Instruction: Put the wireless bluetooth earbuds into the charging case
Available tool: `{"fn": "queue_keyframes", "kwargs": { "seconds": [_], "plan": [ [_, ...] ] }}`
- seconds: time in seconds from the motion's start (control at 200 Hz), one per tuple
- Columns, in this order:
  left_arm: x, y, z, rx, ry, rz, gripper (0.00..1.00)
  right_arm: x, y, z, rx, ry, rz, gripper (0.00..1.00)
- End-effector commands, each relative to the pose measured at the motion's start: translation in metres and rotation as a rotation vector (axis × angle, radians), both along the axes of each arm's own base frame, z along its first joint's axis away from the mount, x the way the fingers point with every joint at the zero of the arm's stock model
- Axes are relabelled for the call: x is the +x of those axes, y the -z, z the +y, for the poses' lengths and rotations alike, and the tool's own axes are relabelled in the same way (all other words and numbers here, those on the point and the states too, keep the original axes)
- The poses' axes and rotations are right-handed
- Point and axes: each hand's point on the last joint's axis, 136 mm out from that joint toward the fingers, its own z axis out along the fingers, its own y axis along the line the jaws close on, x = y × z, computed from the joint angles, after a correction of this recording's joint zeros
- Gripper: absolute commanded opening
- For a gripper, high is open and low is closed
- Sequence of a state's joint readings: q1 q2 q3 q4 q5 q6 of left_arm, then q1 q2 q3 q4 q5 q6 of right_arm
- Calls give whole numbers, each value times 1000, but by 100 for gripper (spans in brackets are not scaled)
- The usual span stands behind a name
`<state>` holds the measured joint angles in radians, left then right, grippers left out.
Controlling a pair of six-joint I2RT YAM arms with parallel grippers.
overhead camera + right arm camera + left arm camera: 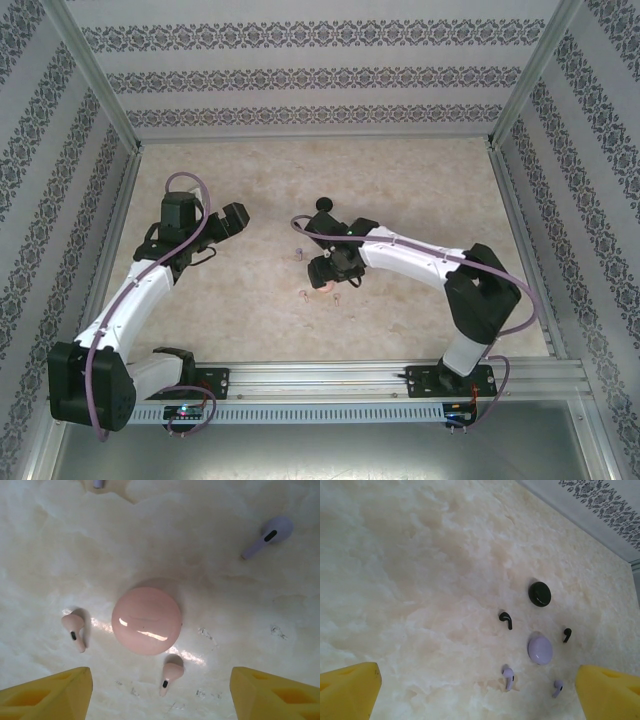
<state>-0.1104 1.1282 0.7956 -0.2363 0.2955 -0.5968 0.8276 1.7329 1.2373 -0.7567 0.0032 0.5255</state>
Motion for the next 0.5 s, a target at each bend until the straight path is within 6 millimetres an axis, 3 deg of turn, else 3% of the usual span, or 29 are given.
{"fn": "queue_keyframes", "kwargs": {
  "seconds": [0.0, 0.495],
  "plan": [
    [-6, 0, -2, 3, 6, 1, 99, 0, 10, -4, -86, -2, 14, 73],
    [0, 10, -5, -10, 18, 8, 99, 8, 29, 18, -71, 13, 33, 72]
  ]
}}
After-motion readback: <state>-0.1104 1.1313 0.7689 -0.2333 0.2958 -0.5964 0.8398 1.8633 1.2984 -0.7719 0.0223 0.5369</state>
